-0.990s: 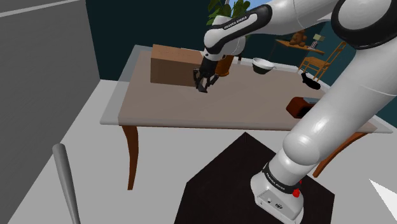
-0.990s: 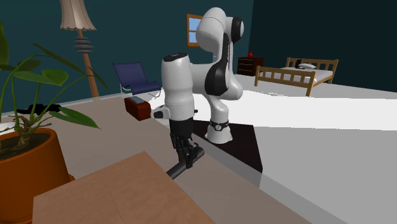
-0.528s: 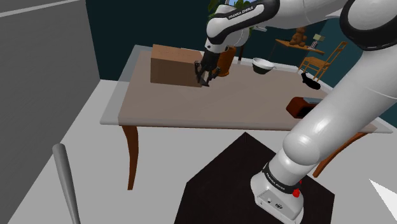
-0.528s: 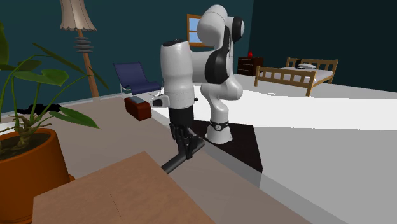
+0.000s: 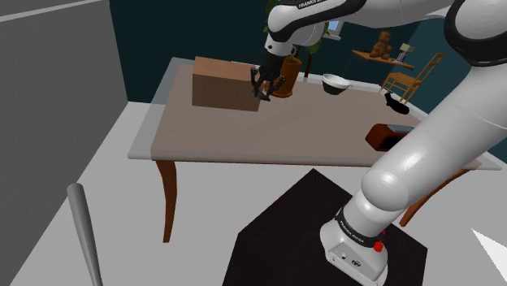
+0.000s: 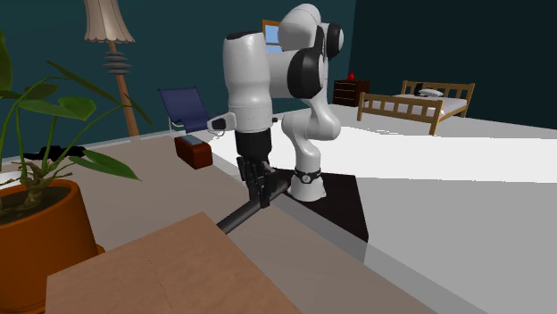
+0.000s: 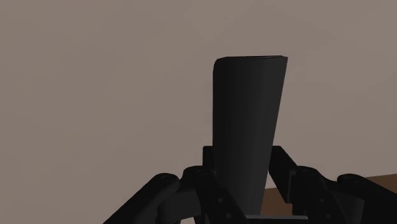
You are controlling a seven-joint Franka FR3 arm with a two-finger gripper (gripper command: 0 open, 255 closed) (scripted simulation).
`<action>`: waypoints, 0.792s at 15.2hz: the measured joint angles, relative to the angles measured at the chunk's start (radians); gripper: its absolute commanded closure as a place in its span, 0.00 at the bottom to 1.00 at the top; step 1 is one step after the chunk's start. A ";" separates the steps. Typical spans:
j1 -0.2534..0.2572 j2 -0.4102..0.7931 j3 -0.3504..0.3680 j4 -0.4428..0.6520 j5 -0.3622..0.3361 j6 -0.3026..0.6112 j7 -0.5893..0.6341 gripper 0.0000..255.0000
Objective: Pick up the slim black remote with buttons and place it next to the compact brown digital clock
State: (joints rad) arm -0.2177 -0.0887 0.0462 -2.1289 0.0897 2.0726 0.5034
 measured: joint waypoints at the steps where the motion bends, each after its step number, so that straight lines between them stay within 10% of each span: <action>1: 0.000 -0.005 0.000 0.009 0.000 -0.014 0.000 1.00; 12: -0.023 -0.057 -0.029 0.062 -0.005 -0.123 -0.040 1.00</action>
State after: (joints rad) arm -0.2409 -0.1462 0.0169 -2.0673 0.0846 1.9497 0.4633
